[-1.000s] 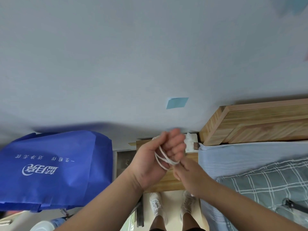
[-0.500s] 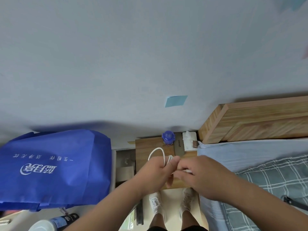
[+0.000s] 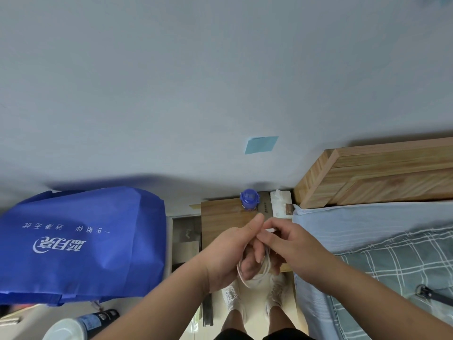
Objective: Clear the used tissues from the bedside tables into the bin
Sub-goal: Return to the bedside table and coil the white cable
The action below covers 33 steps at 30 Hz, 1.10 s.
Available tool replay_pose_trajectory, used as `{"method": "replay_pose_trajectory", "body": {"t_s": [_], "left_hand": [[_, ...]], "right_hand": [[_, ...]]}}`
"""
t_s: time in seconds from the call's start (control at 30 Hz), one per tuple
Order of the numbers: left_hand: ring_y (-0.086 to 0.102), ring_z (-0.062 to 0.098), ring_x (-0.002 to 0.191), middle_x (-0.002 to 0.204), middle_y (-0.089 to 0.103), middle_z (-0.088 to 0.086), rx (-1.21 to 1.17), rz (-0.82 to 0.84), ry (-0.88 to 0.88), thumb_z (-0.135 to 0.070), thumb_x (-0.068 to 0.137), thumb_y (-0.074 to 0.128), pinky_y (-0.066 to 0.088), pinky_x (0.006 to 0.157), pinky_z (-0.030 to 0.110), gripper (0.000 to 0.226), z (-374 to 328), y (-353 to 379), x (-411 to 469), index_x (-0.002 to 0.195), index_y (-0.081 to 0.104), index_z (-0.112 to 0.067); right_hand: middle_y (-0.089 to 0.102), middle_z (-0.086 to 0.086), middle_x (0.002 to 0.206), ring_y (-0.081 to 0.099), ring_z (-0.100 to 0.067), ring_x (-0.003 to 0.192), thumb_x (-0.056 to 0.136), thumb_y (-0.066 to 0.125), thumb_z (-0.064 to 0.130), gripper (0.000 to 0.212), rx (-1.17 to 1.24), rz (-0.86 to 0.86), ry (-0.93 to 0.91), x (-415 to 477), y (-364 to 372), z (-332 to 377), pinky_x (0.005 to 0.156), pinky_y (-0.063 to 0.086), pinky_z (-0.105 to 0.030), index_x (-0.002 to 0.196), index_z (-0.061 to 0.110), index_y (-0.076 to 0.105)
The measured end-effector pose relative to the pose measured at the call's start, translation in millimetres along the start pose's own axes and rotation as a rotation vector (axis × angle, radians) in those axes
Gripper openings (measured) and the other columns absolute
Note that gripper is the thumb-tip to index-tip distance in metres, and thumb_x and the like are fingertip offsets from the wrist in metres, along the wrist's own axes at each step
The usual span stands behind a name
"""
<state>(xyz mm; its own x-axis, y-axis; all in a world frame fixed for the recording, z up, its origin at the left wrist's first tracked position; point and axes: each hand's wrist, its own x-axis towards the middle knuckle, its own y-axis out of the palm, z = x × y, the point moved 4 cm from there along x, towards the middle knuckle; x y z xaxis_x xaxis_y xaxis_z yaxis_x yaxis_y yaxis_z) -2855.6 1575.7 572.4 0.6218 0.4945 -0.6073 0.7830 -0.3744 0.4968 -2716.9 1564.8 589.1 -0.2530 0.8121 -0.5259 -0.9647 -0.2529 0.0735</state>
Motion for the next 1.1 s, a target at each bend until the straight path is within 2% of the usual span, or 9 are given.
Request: {"method": "replay_pose_trajectory", "body": {"t_s": [0.17, 0.27, 0.4, 0.5, 0.6, 0.67, 0.77, 1.0, 1.1], "left_hand": [[0.054, 0.015, 0.056, 0.056, 0.057, 0.001, 0.280, -0.397, 0.118, -0.067, 0.094, 0.063, 0.048, 0.068, 0.029, 0.056, -7.6, -16.5, -2.9, 0.063, 0.066, -0.020], [0.053, 0.009, 0.055, 0.059, 0.056, -0.007, 0.352, -0.378, 0.226, -0.066, 0.095, 0.060, 0.050, 0.062, 0.022, 0.041, -9.3, -11.4, -5.1, 0.076, 0.072, -0.031], [0.055, 0.004, 0.060, 0.067, 0.061, -0.011, 0.537, -0.380, 0.284, -0.044, 0.104, 0.060, 0.049, 0.059, 0.021, 0.018, -13.6, -6.1, -9.8, 0.099, 0.073, -0.032], [0.060, 0.023, 0.077, 0.086, 0.065, 0.015, 0.359, -0.301, 0.242, -0.054, 0.101, 0.056, 0.052, 0.076, 0.041, 0.042, -16.8, -3.0, -12.7, 0.106, 0.070, -0.015], [0.057, 0.036, 0.090, 0.104, 0.062, 0.042, 0.164, -0.233, 0.233, -0.057, 0.103, 0.052, 0.045, 0.084, 0.057, 0.060, -15.2, 4.4, -16.2, 0.116, 0.064, 0.001], [0.062, 0.033, 0.084, 0.095, 0.067, 0.035, 0.122, -0.273, 0.254, -0.053, 0.106, 0.050, 0.048, 0.081, 0.049, 0.052, -14.6, 6.3, -12.7, 0.109, 0.069, -0.004], [0.062, 0.005, 0.061, 0.066, 0.067, -0.009, 0.284, -0.462, 0.308, -0.049, 0.106, 0.054, 0.052, 0.061, 0.020, 0.037, -15.8, 3.6, -6.1, 0.081, 0.074, -0.030], [0.064, 0.000, 0.063, 0.073, 0.073, -0.007, 0.497, -0.711, 0.428, -0.043, 0.102, 0.064, 0.050, 0.058, 0.017, 0.027, -8.1, -3.6, -5.5, 0.081, 0.071, -0.028], [0.071, 0.000, 0.067, 0.077, 0.077, -0.013, 0.423, -0.693, 0.395, -0.042, 0.101, 0.066, 0.054, 0.061, 0.015, 0.015, -7.9, -3.6, -5.8, 0.101, 0.079, -0.036]], "right_hand": [[0.059, 0.002, 0.054, 0.055, -0.015, 0.047, 0.099, 0.067, 0.036, 0.021, -0.152, -0.161, -0.094, -7.0, -8.6, 4.1, 0.050, 0.050, -0.028, 0.080, 0.025, 0.066], [0.057, -0.002, 0.053, 0.056, -0.022, 0.048, 0.101, 0.063, 0.034, 0.024, -0.093, -0.211, -0.073, -5.3, -10.9, 5.1, 0.052, 0.053, -0.038, 0.083, 0.020, 0.069], [0.062, -0.013, 0.063, 0.056, -0.031, 0.051, 0.099, 0.061, 0.043, 0.036, 0.107, -0.217, -0.026, -2.8, -15.5, 9.7, 0.053, 0.056, -0.043, 0.084, 0.012, 0.072], [0.067, -0.012, 0.069, 0.061, -0.024, 0.054, 0.090, 0.059, 0.052, 0.045, 0.272, -0.162, -0.001, -2.5, -14.9, 5.2, 0.050, 0.055, -0.037, 0.089, 0.012, 0.077], [0.074, -0.006, 0.078, 0.069, -0.017, 0.067, 0.088, 0.063, 0.045, 0.034, 0.355, -0.165, 0.025, -0.7, -12.4, -3.5, 0.059, 0.058, -0.034, 0.093, 0.016, 0.081], [0.077, -0.007, 0.082, 0.071, -0.017, 0.072, 0.084, 0.071, 0.035, 0.024, 0.453, -0.147, 0.045, -0.4, -7.1, -9.2, 0.062, 0.059, -0.030, 0.092, 0.015, 0.083], [0.080, -0.019, 0.098, 0.077, -0.028, 0.085, 0.077, 0.077, 0.032, 0.026, 0.450, -0.168, 0.075, -2.4, -0.1, -14.6, 0.075, 0.065, -0.038, 0.095, 0.013, 0.083], [0.077, -0.024, 0.112, 0.076, -0.031, 0.096, 0.100, 0.057, 0.030, 0.033, 0.554, -0.142, 0.097, -9.1, 1.4, -18.3, 0.078, 0.062, -0.039, 0.112, 0.010, 0.080], [0.080, -0.019, 0.106, 0.077, -0.032, 0.095, 0.088, 0.074, 0.023, 0.037, 0.433, -0.171, 0.025, -12.9, 1.6, -16.7, 0.084, 0.061, -0.041, 0.125, 0.022, 0.072]]}}
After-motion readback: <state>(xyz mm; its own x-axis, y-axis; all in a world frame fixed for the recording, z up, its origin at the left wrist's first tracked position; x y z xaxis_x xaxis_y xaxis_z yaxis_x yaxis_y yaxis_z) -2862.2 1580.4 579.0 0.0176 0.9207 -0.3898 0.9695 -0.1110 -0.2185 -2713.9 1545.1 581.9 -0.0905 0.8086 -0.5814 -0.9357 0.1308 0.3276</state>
